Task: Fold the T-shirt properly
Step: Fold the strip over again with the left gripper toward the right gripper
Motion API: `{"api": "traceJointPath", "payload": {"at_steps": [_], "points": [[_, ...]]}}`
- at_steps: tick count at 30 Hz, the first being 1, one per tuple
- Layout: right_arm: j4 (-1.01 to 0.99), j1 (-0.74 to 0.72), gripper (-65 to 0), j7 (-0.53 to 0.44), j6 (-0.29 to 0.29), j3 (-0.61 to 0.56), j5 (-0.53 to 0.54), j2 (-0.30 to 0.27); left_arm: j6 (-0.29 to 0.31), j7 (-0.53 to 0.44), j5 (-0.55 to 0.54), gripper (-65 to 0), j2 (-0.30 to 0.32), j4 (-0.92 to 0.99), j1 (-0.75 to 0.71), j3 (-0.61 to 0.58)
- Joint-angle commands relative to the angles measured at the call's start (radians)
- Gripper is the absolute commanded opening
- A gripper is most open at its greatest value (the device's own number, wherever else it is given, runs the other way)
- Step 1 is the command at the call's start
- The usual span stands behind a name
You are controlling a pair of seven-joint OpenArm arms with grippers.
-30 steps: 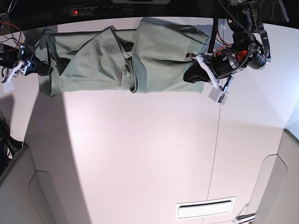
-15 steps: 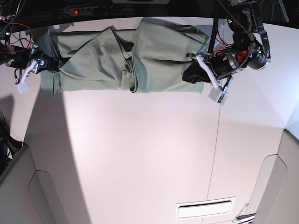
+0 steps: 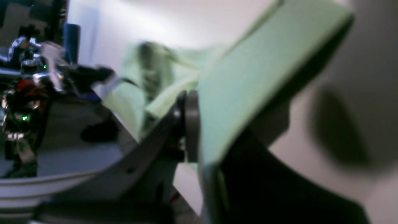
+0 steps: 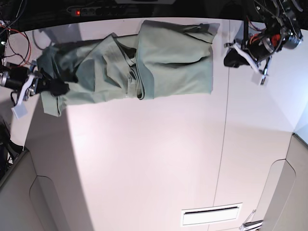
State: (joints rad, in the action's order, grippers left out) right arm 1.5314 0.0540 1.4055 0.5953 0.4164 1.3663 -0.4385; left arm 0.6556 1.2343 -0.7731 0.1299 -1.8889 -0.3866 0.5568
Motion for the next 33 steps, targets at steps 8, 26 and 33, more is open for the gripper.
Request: {"api": "traceJointPath", "payload": {"at_steps": [8,26,33], "points": [[0.282,-0.006,-65.0,-0.009,0.005,-0.157,0.042,0.211,0.007,-0.012,-0.016,-52.5,0.009,-0.016,-0.037,0.004],[0.26,-0.01,-65.0,-0.358,-0.016,-0.781,-0.594,0.475,0.007,-0.011,-0.015,-52.6,0.009,-0.014,-0.038,0.003],[0.249,-0.015,-65.0,-0.381,-0.016,-0.898,-0.633,0.475,0.007,-0.011,-0.015,-52.6,0.009,-0.014,-0.038,0.003]]}}
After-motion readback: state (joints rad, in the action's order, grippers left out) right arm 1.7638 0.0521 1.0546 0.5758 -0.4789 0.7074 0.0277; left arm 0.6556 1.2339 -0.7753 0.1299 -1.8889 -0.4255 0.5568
